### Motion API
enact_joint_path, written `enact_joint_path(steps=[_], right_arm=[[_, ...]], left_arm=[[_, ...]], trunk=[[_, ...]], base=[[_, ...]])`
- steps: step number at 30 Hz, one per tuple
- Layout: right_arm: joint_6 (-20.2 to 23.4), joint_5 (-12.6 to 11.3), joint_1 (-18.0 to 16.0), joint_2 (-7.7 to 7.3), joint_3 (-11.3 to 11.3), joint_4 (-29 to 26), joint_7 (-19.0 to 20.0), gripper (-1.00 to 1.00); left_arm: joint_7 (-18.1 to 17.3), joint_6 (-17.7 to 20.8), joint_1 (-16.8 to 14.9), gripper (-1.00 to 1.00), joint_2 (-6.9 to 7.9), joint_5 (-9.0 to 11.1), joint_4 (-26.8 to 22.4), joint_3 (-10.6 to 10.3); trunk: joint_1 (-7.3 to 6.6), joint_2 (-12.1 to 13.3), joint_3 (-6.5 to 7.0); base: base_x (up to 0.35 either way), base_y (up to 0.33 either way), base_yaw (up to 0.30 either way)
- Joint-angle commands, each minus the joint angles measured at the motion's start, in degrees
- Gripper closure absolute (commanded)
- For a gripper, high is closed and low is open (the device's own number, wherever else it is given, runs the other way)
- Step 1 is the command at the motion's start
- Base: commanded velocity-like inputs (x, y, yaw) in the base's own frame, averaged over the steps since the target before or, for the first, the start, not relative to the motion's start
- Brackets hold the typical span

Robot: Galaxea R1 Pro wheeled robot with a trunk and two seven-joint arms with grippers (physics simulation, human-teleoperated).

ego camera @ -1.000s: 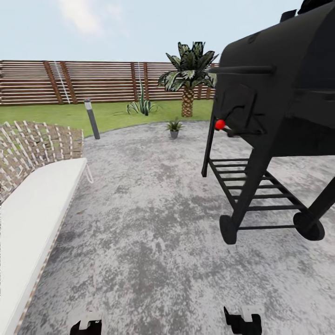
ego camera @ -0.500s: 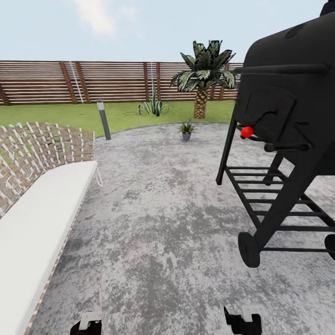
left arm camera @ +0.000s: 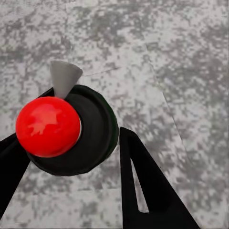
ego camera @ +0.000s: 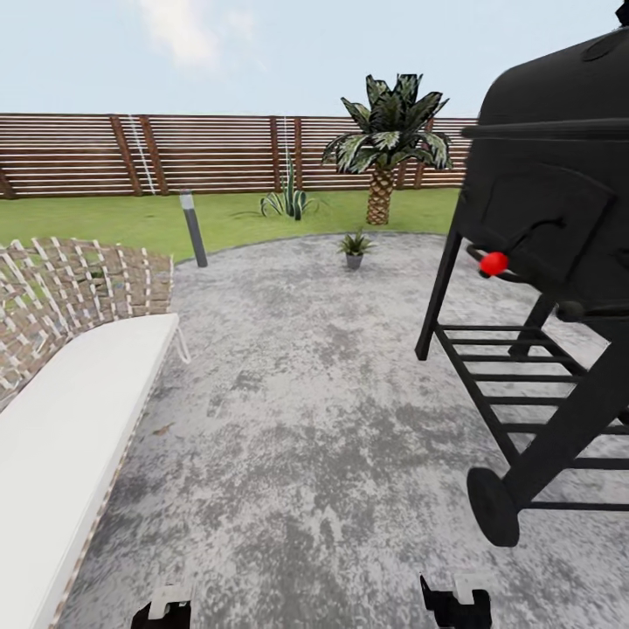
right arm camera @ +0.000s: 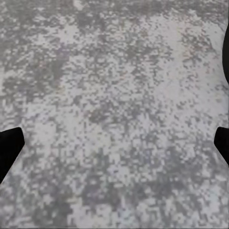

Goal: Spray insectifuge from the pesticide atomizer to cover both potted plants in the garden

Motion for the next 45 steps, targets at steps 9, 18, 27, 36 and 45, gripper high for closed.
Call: enact_joint_path(steps=[9, 18, 27, 36, 45], right_arm=[[-0.2, 0.0, 0.0, -0.01, 0.0, 0.1, 0.0, -1.00], [-0.2, 0.0, 0.0, -0.01, 0.0, 0.1, 0.0, -1.00], [-0.2, 0.0, 0.0, -0.01, 0.0, 0.1, 0.0, -1.00], [-0.2, 0.0, 0.0, -0.01, 0.0, 0.1, 0.0, -1.00], [-0.2, 0.0, 0.0, -0.01, 0.0, 0.1, 0.0, -1.00]], left_arm=[[0.0, -0.2, 0.0, 1.00, 0.01, 0.4, 0.0, -0.1], [0.0, -0.2, 0.0, 1.00, -0.01, 0.4, 0.0, -0.1], [0.0, -0.2, 0.0, 1.00, -0.01, 0.4, 0.0, -0.1], [0.0, -0.2, 0.0, 1.00, -0.01, 0.4, 0.1, -0.1], [0.0, -0.2, 0.0, 1.00, -0.01, 0.4, 0.1, -0.1]], trunk=[[0.02, 0.0, -0.05], [0.02, 0.0, -0.05], [0.02, 0.0, -0.05], [0.02, 0.0, -0.05], [0.02, 0.0, -0.05]], base=[[0.327, 0.071, 0.000], [0.326, 0.034, 0.000], [0.326, 0.001, 0.000], [0.327, 0.000, 0.000], [0.327, 0.000, 0.000]])
